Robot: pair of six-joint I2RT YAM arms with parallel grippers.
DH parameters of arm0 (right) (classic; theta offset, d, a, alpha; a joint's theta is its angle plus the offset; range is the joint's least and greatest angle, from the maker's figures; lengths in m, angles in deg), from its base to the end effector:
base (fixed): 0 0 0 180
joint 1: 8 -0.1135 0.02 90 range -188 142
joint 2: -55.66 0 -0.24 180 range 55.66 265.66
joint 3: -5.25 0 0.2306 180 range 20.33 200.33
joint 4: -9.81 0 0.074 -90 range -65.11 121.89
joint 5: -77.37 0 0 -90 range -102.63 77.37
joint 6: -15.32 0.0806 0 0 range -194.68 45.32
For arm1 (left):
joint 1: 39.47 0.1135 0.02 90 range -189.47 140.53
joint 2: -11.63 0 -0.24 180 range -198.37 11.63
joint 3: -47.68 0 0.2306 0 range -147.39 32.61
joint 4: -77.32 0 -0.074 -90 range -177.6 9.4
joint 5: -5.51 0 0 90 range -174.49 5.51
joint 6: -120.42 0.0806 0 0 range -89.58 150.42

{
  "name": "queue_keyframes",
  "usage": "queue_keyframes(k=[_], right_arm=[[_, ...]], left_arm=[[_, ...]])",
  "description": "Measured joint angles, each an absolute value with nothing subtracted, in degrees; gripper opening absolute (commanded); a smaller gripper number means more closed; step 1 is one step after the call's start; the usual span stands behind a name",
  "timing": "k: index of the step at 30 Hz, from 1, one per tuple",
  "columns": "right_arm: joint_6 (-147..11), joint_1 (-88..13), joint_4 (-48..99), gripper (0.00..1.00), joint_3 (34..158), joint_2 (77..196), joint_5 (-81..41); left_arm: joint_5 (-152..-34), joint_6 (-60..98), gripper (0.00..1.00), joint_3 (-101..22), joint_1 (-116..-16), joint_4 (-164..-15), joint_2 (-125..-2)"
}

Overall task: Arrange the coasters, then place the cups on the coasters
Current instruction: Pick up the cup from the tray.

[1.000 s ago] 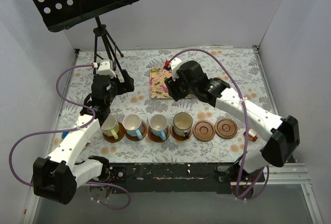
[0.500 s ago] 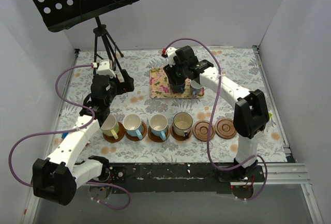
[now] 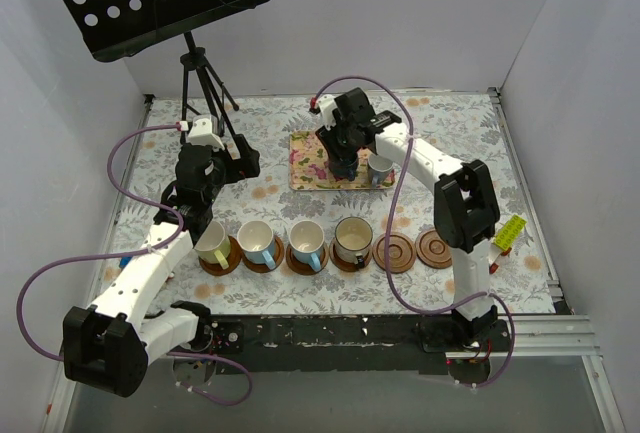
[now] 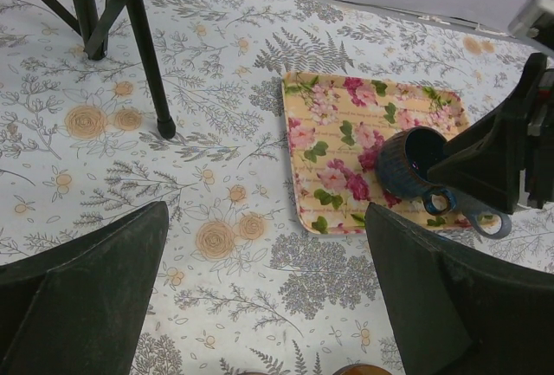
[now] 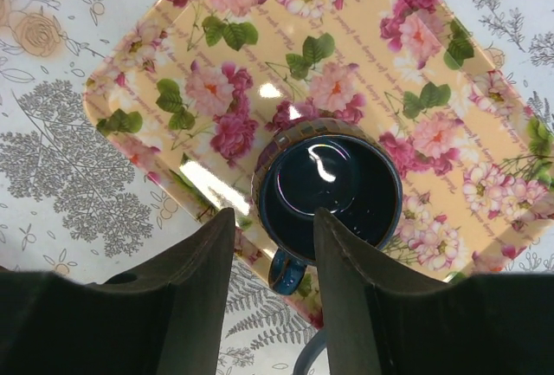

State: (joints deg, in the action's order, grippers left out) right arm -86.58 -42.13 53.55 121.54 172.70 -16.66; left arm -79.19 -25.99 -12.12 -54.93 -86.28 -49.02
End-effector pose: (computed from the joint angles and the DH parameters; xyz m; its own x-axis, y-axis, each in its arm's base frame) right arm 0.3857 0.2683 0.2160 -0.4437 -0.5492 -0.7082 -0.7079 0.6994 -0.0989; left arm 0.2721 -0.0675 0.2735 -0.3084 -0.7753 -0.5512 -0.1383 0.6098 -0.7804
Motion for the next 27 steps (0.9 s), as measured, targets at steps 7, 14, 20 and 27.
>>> queue_keyframes(k=[7,14,20,27], right_arm=[[-87.3,-42.1,53.5,0.46,122.2,176.8,-16.3],[-87.3,-42.2,53.4,0.43,122.9,179.1,-16.2],[-87.3,-42.3,52.8,0.42,123.8,179.8,-16.1],[-87.3,-43.1,51.7,0.29,124.1,181.9,-15.3]], left_arm=[[-79.3,-26.0,0.98,-12.1,-54.9,-86.3,-49.0],[-79.4,-26.0,0.98,-12.1,-54.9,-86.3,-49.1],[-79.4,-26.0,0.98,-12.1,-54.9,-86.3,-49.4],[-79.4,-26.0,0.98,-12.1,-54.9,-86.3,-49.8]])
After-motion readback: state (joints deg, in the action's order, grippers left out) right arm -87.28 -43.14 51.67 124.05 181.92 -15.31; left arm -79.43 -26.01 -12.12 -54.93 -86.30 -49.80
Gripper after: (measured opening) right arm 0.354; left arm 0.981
